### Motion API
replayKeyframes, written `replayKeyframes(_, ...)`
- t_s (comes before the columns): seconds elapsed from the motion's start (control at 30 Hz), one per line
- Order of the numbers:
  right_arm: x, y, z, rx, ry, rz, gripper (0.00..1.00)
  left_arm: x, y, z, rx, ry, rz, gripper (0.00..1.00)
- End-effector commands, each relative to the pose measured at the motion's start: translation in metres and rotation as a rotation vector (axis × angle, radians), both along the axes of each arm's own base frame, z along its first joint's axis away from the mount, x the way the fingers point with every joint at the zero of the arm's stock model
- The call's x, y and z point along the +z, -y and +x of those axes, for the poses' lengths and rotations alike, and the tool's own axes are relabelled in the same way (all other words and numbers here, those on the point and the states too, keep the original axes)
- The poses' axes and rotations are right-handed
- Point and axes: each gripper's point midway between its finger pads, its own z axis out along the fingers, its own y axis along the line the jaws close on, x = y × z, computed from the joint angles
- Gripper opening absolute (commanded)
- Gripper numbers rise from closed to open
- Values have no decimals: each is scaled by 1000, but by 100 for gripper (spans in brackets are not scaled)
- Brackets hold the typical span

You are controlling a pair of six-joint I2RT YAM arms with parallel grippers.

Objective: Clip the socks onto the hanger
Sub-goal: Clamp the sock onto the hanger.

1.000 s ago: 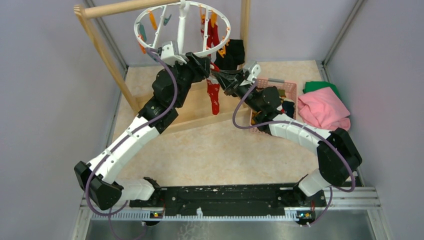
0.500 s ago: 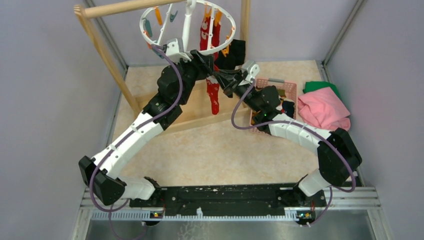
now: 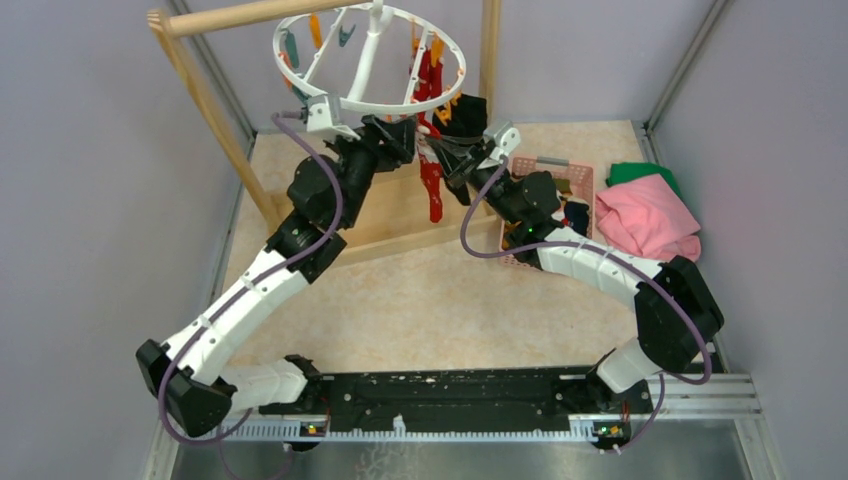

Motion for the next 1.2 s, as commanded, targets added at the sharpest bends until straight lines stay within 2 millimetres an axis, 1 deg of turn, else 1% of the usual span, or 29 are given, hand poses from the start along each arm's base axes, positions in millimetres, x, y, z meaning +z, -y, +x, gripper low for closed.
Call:
replayKeyframes(0.0, 33, 6, -9, -7, 61, 50, 0, 33, -16, -34, -46, 126, -43, 77)
replayKeyframes(0.03, 33, 6, -8, -9, 62, 50, 0, 29, -17, -38, -56, 126, -34, 77)
replayKeyframes(0.2, 33, 5, -9, -5, 65, 47, 0, 30, -18, -63, -134, 166, 2, 79)
replayKeyframes(0.23, 33, 4, -9, -3, 63, 46, 0, 32, -17, -70, -161, 186, 16, 79)
replayKeyframes(0.3, 33, 4, -8, -3, 63, 46, 0, 43, -12, -85, -228, 240, 22, 77)
replayKeyframes(0.37, 34, 4, -8, -4, 64, 45, 0, 52, -6, -94, -285, 233, 6, 75)
replayKeyframes(0.5, 33, 3, -8, -2, 63, 45, 0, 61, 10, -90, -354, 119, -23, 71)
replayKeyframes(0.6, 33, 3, -7, -1, 59, 47, 0, 63, 11, -86, -346, 90, -47, 65)
replayKeyframes(0.7, 32, 3, -7, -1, 55, 47, 0, 53, 1, -76, -271, 59, -49, 61)
replayKeyframes(0.8, 33, 3, -8, 2, 57, 50, 0, 42, 2, -72, -260, 38, -39, 57)
replayKeyframes(0.9, 34, 3, -8, 8, 59, 54, 0, 29, 3, -64, -234, 28, -4, 57)
replayKeyframes(1.17, 35, 2, -10, 15, 61, 58, 0, 10, 6, -38, -160, 15, 42, 59)
